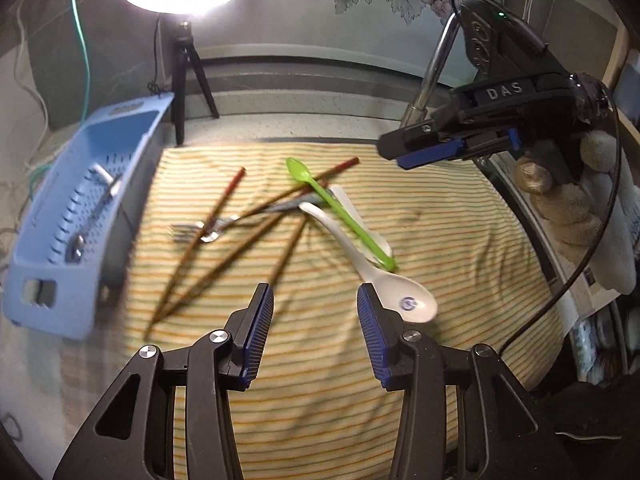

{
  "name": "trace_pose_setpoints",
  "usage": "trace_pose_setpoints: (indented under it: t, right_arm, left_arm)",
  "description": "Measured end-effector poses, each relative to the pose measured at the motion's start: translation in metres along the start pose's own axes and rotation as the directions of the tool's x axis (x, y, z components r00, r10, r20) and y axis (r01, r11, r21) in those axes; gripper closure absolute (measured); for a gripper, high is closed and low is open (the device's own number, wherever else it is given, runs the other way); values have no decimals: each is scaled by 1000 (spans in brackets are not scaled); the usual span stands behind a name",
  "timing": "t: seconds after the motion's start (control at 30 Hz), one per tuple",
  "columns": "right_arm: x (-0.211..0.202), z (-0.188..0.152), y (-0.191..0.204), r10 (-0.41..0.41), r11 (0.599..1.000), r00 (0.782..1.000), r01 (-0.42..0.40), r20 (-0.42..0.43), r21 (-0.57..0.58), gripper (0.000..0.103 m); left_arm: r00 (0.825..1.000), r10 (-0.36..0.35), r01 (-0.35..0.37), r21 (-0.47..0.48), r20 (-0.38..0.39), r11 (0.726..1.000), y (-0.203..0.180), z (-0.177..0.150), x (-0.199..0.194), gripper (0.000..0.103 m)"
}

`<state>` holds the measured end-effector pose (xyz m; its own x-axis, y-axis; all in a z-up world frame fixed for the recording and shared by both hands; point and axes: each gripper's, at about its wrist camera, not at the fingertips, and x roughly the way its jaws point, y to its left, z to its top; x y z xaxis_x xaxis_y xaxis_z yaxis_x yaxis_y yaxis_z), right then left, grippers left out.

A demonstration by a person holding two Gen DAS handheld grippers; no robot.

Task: Organize utensils
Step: 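Move both grippers back over the utensil pile on the striped cloth, then grasp the white ceramic spoon by its handle with the right gripper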

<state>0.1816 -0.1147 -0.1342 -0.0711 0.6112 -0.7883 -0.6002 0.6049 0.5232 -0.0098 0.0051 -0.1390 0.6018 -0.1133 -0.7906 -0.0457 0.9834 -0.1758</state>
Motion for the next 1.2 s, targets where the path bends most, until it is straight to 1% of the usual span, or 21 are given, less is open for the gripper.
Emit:
trace_pose_setpoints:
  t: [0.1,0.13,0.17,0.27,0.33,0.4,0.5,0.6,0.8,1.0,1.03,1.17,1.2]
  right_arm:
    - [7,0,-2,19,999,999,-20,-43,-31,61]
    - [10,0,-2,26,999,998,-28,-57,-40,61]
    - [13,1,-3,31,998,997,-35,-69,-45,61]
    - [25,3,-5,59,997,992,-64,-115,-45,61]
    - [33,4,-6,56,996,989,-64,-136,-56,61]
    - [42,5,-7,61,996,986,-71,-158,-58,61]
    - [54,6,-7,80,994,978,-92,-192,-55,61]
    - [64,5,-8,78,993,972,-94,-220,-65,61]
    - [80,7,-13,73,994,963,-92,-258,-61,62]
    - [90,9,-15,63,994,961,-84,-269,-64,62]
    - [92,9,-15,62,994,961,-82,-270,-65,62]
    - [99,9,-12,53,994,959,-77,-279,-77,63]
    - [101,8,-12,53,994,958,-77,-281,-77,64]
  left_arm:
    - [999,-31,31,-38,-9,999,-19,-11,8,60]
    - [999,-36,35,-45,-16,998,-25,-14,11,57]
    - [999,-36,35,-49,-22,998,-32,-18,16,55]
    - [998,-43,41,-73,-38,997,-46,-25,26,55]
    - [998,-53,49,-99,-41,994,-54,-28,31,55]
    - [998,-43,38,-112,-38,993,-60,-29,37,55]
    - [999,-36,30,-141,-38,990,-63,-29,45,55]
    - [999,-36,29,-172,-36,985,-65,-30,51,55]
    - [999,-23,14,-196,-43,981,-68,-31,62,55]
    - [999,7,-17,-187,-52,982,-69,-29,71,55]
    - [998,9,-19,-185,-55,982,-69,-29,72,57]
    - [998,11,-22,-174,-59,984,-66,-29,72,57]
    - [998,12,-22,-171,-59,985,-65,-28,72,59]
